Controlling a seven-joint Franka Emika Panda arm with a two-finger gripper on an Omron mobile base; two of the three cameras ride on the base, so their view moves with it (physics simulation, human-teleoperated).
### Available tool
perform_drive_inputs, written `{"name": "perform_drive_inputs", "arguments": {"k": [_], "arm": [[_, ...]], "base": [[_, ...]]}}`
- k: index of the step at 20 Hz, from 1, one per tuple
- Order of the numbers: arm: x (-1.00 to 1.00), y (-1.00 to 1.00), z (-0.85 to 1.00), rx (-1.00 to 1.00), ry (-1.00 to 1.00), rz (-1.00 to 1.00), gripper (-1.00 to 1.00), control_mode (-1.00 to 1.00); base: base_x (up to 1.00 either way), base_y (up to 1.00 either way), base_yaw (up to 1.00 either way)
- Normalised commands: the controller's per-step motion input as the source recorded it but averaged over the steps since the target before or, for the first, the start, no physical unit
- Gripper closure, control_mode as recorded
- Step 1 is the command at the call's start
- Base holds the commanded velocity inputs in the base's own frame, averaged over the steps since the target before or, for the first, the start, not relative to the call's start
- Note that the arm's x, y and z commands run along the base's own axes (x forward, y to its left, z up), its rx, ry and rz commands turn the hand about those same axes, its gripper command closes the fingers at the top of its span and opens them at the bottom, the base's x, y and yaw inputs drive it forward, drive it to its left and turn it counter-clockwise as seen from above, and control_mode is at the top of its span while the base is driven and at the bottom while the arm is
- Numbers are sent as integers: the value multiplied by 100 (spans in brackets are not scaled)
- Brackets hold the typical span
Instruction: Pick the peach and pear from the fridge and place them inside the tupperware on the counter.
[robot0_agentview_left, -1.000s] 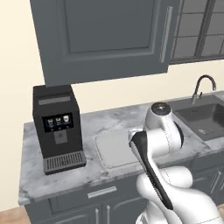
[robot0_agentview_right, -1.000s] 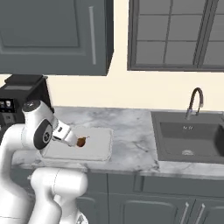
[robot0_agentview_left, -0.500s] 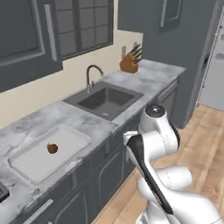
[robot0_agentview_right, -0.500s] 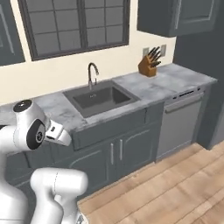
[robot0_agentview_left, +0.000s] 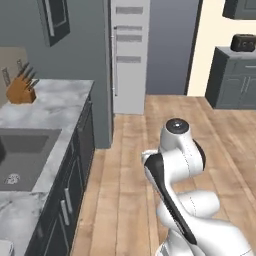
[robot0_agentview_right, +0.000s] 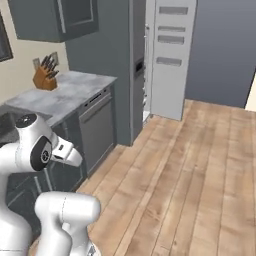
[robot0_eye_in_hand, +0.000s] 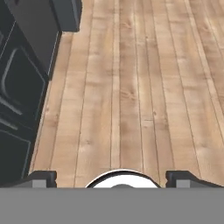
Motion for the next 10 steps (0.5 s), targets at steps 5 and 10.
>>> {"name": "perform_drive_inputs", "arguments": {"k": [5, 10], "arm": [[0, 0, 0, 0, 0, 0, -100, 100], [0, 0, 0, 0, 0, 0, -100, 100]], "base": [[93, -44, -33], [100, -38, -2]]}}
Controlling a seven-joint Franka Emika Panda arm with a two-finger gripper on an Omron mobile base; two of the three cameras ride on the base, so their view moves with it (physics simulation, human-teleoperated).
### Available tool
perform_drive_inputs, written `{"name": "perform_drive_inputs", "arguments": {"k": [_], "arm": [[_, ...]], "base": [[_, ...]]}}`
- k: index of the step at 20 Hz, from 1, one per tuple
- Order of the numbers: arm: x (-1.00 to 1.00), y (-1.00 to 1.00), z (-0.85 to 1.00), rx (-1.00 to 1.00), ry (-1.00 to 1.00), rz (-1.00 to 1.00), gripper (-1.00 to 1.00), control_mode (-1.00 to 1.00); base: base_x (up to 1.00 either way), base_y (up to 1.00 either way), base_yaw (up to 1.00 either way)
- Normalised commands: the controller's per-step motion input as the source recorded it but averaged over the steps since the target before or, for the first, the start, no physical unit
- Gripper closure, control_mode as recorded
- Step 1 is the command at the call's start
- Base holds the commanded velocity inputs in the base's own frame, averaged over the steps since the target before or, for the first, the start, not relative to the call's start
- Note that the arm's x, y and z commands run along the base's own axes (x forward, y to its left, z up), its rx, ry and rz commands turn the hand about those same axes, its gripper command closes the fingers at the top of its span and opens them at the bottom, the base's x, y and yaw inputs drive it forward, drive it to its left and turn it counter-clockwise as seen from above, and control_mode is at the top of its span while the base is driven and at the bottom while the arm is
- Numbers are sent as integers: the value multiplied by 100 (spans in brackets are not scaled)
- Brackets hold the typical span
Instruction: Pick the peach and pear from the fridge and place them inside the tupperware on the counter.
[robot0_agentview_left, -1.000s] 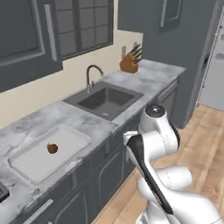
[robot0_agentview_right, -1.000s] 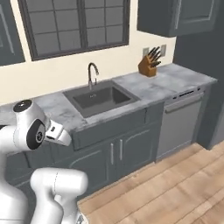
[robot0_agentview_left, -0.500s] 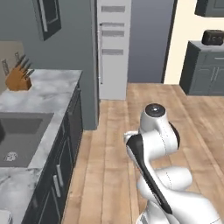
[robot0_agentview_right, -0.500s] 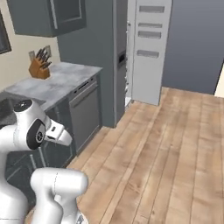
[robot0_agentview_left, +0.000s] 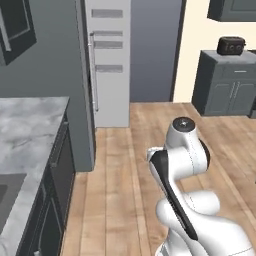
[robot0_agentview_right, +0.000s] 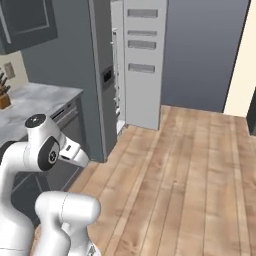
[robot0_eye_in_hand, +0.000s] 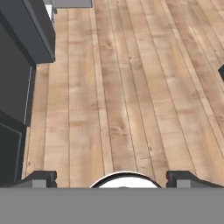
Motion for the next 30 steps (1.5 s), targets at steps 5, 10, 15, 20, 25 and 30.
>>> {"name": "perform_drive_inputs", "arguments": {"k": [5, 10, 15, 20, 25, 30], "arm": [[0, 0, 0, 0, 0, 0, -100, 100], [0, 0, 0, 0, 0, 0, -100, 100], [0, 0, 0, 0, 0, 0, -100, 100], [0, 0, 0, 0, 0, 0, -100, 100], [0, 0, 0, 0, 0, 0, -100, 100], [0, 0, 0, 0, 0, 0, -100, 100]], "base": [[100, -49, 0], [100, -58, 4], [100, -55, 22], [100, -52, 35], [100, -52, 38], [100, -52, 41]]}}
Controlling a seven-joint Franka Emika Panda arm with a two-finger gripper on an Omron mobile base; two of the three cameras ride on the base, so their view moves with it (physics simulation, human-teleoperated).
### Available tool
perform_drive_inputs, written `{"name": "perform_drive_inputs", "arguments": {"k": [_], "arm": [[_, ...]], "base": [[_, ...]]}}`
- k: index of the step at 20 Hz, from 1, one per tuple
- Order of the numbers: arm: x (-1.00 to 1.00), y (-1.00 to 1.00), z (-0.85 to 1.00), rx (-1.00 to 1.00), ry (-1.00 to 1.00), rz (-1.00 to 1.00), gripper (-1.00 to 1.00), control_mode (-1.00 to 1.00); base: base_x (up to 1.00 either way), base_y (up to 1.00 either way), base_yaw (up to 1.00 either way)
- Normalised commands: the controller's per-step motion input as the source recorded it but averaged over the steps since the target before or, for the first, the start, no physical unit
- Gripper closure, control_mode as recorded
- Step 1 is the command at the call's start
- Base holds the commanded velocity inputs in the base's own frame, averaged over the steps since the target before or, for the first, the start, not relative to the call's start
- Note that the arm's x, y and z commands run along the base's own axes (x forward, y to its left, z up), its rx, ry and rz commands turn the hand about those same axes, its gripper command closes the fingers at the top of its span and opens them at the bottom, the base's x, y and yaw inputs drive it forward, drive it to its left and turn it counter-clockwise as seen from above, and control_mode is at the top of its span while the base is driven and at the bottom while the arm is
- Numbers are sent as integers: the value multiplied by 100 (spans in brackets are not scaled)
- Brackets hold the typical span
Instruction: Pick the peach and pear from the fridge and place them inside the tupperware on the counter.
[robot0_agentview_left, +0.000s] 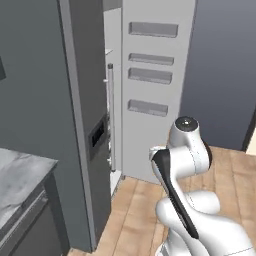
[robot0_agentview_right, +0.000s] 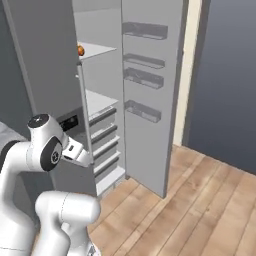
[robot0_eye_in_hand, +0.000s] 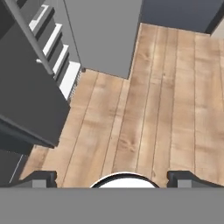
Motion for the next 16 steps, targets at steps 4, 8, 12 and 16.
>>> {"name": "perform_drive_inputs", "arguments": {"k": [4, 8, 12, 16], "arm": [[0, 0, 0, 0, 0, 0, -100, 100], [0, 0, 0, 0, 0, 0, -100, 100], [0, 0, 0, 0, 0, 0, -100, 100], [0, 0, 0, 0, 0, 0, -100, 100]], "base": [[98, -50, 41], [88, -45, 42], [79, -36, 45], [74, -32, 45]]}}
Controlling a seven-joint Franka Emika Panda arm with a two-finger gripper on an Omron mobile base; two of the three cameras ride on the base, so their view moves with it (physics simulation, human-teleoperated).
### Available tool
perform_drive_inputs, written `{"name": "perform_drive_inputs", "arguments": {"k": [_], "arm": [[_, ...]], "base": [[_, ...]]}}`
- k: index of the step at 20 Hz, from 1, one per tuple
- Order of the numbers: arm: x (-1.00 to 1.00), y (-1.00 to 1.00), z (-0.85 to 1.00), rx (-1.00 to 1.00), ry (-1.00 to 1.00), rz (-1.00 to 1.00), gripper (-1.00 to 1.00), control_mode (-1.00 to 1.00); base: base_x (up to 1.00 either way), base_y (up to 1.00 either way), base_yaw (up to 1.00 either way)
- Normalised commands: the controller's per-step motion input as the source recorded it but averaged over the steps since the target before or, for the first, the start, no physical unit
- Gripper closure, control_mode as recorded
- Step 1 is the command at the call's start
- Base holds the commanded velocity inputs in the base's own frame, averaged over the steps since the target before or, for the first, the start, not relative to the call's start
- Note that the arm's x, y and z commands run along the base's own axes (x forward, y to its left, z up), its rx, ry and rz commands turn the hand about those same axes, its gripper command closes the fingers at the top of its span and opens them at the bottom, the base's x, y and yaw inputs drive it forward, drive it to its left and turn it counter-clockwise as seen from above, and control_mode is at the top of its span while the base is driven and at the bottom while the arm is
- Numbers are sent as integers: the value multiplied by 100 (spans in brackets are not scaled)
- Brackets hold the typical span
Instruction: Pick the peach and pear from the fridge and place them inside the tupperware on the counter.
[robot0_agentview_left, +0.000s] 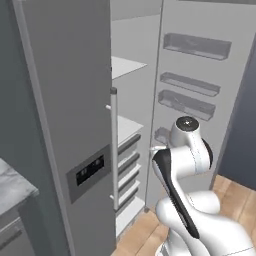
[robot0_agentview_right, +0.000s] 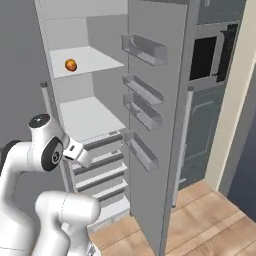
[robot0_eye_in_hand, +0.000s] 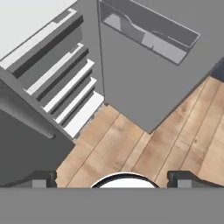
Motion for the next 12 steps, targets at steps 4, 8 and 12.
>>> {"name": "perform_drive_inputs", "arguments": {"k": [4, 8, 12], "arm": [[0, 0, 0, 0, 0, 0, -100, 100], [0, 0, 0, 0, 0, 0, -100, 100], [0, 0, 0, 0, 0, 0, -100, 100]], "base": [[62, -26, 44], [44, -10, 31], [42, -2, 19]]}}
